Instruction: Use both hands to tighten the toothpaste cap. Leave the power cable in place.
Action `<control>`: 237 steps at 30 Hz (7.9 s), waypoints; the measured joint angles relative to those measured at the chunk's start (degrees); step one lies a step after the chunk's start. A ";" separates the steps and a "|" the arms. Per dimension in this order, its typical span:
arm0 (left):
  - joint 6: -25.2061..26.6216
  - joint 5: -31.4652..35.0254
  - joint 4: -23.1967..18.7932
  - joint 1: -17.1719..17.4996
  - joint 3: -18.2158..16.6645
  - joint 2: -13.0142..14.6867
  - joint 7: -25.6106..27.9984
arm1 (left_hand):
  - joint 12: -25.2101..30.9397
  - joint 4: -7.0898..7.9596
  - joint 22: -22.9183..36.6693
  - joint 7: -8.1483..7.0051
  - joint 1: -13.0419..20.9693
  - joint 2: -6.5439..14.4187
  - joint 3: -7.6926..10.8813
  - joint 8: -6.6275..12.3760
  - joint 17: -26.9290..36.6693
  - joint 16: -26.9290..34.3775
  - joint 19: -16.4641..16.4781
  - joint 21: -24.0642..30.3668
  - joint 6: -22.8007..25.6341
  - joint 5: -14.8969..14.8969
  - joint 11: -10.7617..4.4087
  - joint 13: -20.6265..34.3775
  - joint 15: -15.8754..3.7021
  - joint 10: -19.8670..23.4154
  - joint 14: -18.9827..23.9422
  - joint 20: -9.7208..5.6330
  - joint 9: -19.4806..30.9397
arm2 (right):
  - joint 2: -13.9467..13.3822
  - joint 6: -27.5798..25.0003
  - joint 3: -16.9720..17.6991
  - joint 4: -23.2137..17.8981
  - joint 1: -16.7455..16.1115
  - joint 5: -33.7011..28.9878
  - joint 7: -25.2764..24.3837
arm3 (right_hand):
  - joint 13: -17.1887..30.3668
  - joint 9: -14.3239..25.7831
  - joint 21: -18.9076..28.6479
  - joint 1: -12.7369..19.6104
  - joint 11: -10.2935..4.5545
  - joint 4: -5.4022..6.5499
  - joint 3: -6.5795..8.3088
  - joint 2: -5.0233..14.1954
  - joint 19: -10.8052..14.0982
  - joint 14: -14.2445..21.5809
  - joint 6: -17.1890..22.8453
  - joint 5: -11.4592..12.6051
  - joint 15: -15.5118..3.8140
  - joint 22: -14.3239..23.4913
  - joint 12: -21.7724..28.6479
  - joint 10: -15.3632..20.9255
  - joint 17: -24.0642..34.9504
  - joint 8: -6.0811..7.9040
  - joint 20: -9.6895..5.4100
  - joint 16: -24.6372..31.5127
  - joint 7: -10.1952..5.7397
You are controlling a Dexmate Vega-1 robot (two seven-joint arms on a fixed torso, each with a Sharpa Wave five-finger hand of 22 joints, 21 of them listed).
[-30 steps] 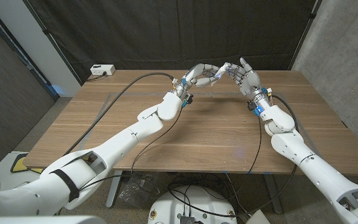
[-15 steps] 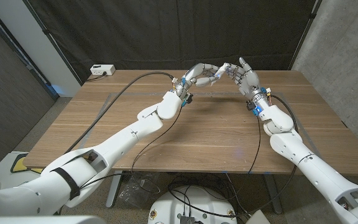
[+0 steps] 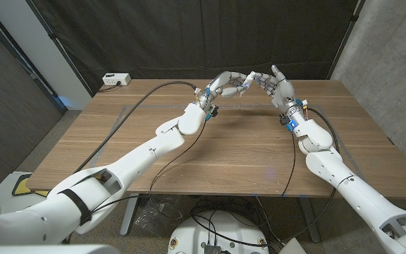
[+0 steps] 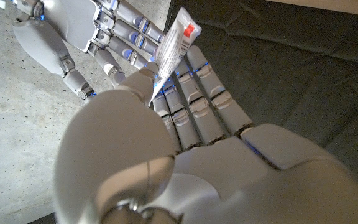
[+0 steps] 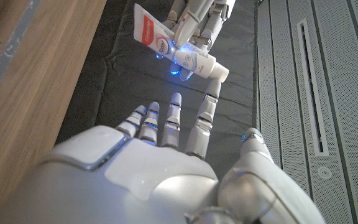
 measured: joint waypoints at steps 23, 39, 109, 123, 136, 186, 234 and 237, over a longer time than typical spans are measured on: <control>0.10 -0.03 -0.24 0.16 -0.12 -0.01 0.83 | 0.00 0.08 0.00 0.00 -0.57 -0.58 0.40 0.00 0.05 0.00 0.00 0.44 0.00 0.00 0.00 0.00 -0.01 0.00 0.01 0.00 0.00 | -0.21 -0.35 0.82 -0.83 -1.26 0.87 -1.27 | 0.00 0.26 0.00 0.07 1.04 0.18 -0.18 -0.54 2.70 1.21 -14.00 0.00 0.87 0.00 -0.97 -1.25 0.28 -5.56 -0.08 -0.06 3.72; -0.32 -0.54 0.14 0.18 0.07 -0.13 -0.19 | 0.00 -0.09 0.00 0.00 -0.49 -0.50 0.56 0.00 0.02 0.00 -0.21 0.44 0.00 0.00 0.00 0.00 -0.01 0.00 0.01 0.21 0.00 | 0.14 -0.71 -0.01 -0.25 -0.22 0.69 -0.12 | 0.00 0.10 0.00 0.07 0.82 0.17 -0.17 -0.54 2.38 0.21 -10.75 0.22 0.64 0.00 -0.97 -1.65 0.13 -4.05 -0.40 -0.05 0.34; -5.38 -1.36 8.39 -4.07 1.61 -3.43 0.44 | 0.00 0.08 0.10 0.22 -0.81 -0.20 1.66 0.00 0.07 0.24 -0.61 1.33 0.22 -0.01 0.01 0.00 -0.01 0.00 0.01 0.20 0.01 | -0.19 -0.12 1.09 0.24 -0.58 1.08 -0.84 | 0.12 -0.27 0.00 0.46 0.82 0.49 0.14 -0.15 3.95 2.56 -8.51 0.18 -0.07 0.01 -0.32 1.00 0.29 -5.02 -1.51 0.21 3.49; -3.64 -1.49 6.39 -3.19 1.37 -2.92 -0.22 | 0.00 -0.04 0.09 0.22 -0.81 -0.21 2.09 0.00 0.04 0.24 -0.61 1.33 0.22 -0.01 0.01 0.00 -0.01 0.00 0.01 0.20 0.01 | -0.30 -0.69 0.80 0.91 0.22 1.56 0.81 | 0.12 -0.27 0.00 0.14 0.72 0.49 0.14 -0.46 4.35 1.95 -9.22 0.18 0.54 0.00 -0.75 -0.33 0.27 -4.88 -1.11 -0.05 1.80; -3.85 -1.88 7.23 -3.36 1.67 -3.55 -0.70 | 0.00 0.11 0.09 0.21 -1.04 -0.45 2.33 0.00 0.04 0.24 -0.61 1.72 0.22 -0.01 0.01 0.00 -0.01 0.01 0.01 0.20 0.01 | -0.02 -0.62 0.33 1.75 1.21 1.61 2.23 | 0.13 -0.44 -0.35 0.15 0.72 0.49 0.14 -0.46 4.12 1.43 -8.09 0.18 0.65 0.00 -0.75 -0.33 0.12 -4.05 -0.89 -0.05 1.13; -3.30 -0.83 8.63 -4.07 1.75 -3.39 2.08 | 0.00 -0.07 0.07 0.21 -1.04 -0.45 3.08 0.00 0.09 0.02 -0.93 2.23 0.21 -0.16 0.01 0.00 -0.01 0.00 0.01 0.52 0.01 | -0.10 -0.26 0.59 1.11 0.48 0.56 0.28 | 0.13 -0.44 -0.34 0.46 -0.01 0.08 0.55 -0.15 4.12 2.07 0.51 0.18 0.01 0.00 -0.48 1.44 0.14 -1.34 -0.90 -0.01 -0.10; 7.60 0.84 -15.72 8.46 -6.91 10.56 1.42 | 0.00 -0.08 0.07 0.20 -1.27 -0.68 3.71 0.00 0.05 0.40 -1.13 2.71 0.21 -0.17 0.01 0.00 -0.01 0.00 0.01 0.31 0.01 | 0.15 -0.70 0.63 -1.05 -1.19 -3.51 -7.25 | 0.12 -0.28 1.21 0.14 1.75 0.49 0.14 -0.46 9.48 1.18 -18.33 0.18 -0.54 -0.12 -1.64 -1.36 0.12 -5.97 -5.02 0.05 5.37; 7.80 0.77 -16.77 9.16 -7.55 11.44 1.24 | 0.00 0.09 0.07 0.20 -1.72 -1.14 3.88 0.00 0.05 0.40 -1.13 2.71 0.21 -0.16 0.01 0.00 -0.01 0.00 0.01 0.31 0.01 | 0.09 -0.90 0.50 -1.54 -1.47 -3.79 -7.67 | 0.12 -0.28 1.21 0.14 1.88 0.49 0.14 -0.46 9.50 1.18 -18.71 0.18 -0.54 -0.12 -1.64 -1.48 0.13 -5.97 -5.03 0.05 5.33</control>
